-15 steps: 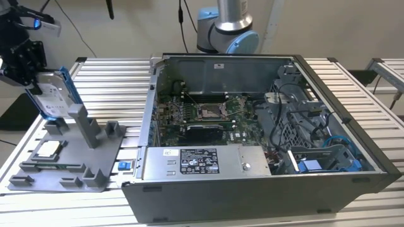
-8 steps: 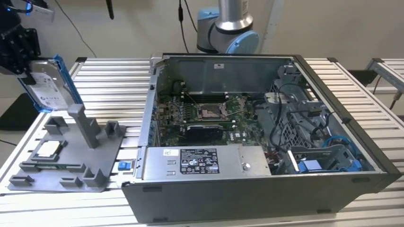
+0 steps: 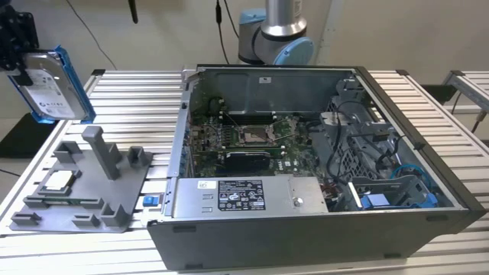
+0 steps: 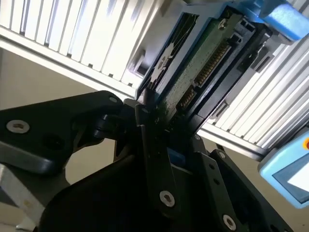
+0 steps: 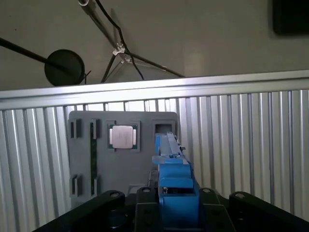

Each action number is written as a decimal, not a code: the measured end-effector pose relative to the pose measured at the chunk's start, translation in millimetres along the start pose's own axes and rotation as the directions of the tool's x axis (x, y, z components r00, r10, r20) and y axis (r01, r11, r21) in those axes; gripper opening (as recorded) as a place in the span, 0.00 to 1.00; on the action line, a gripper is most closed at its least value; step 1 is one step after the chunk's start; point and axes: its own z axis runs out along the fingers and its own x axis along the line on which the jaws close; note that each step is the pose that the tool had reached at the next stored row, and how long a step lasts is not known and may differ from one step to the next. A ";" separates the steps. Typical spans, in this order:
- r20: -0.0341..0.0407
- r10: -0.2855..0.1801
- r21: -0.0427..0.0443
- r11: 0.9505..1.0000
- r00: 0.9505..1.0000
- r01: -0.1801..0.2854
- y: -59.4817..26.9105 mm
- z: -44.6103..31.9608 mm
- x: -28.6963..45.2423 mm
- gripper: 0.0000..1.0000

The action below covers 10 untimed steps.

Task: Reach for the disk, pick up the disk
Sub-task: 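Pick up the disk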

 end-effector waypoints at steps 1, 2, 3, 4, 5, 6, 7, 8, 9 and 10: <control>0.000 0.000 0.000 1.000 1.000 0.000 0.0 -4.5 -0.1 0.00; 0.000 0.000 0.000 1.000 1.000 0.000 0.0 -9.1 -0.2 0.00; 0.000 0.000 0.000 1.000 1.000 0.000 0.0 -13.6 -0.3 0.00; 0.000 0.000 0.000 1.000 1.000 0.000 0.0 -18.4 -0.4 0.00; 0.000 0.000 0.000 1.000 1.000 0.000 0.0 -22.7 -0.5 0.00; 0.000 0.000 0.000 1.000 1.000 0.000 0.0 -27.4 -0.5 0.00; 0.000 0.000 0.000 1.000 1.000 0.000 0.0 -32.2 -0.6 0.00; 0.000 0.000 0.000 1.000 1.000 0.000 0.0 -36.3 -0.7 0.00; 0.000 0.000 0.000 1.000 1.000 0.000 0.0 -41.3 -0.8 0.00; 0.000 0.000 0.000 1.000 1.000 0.000 0.0 -45.4 -0.8 0.00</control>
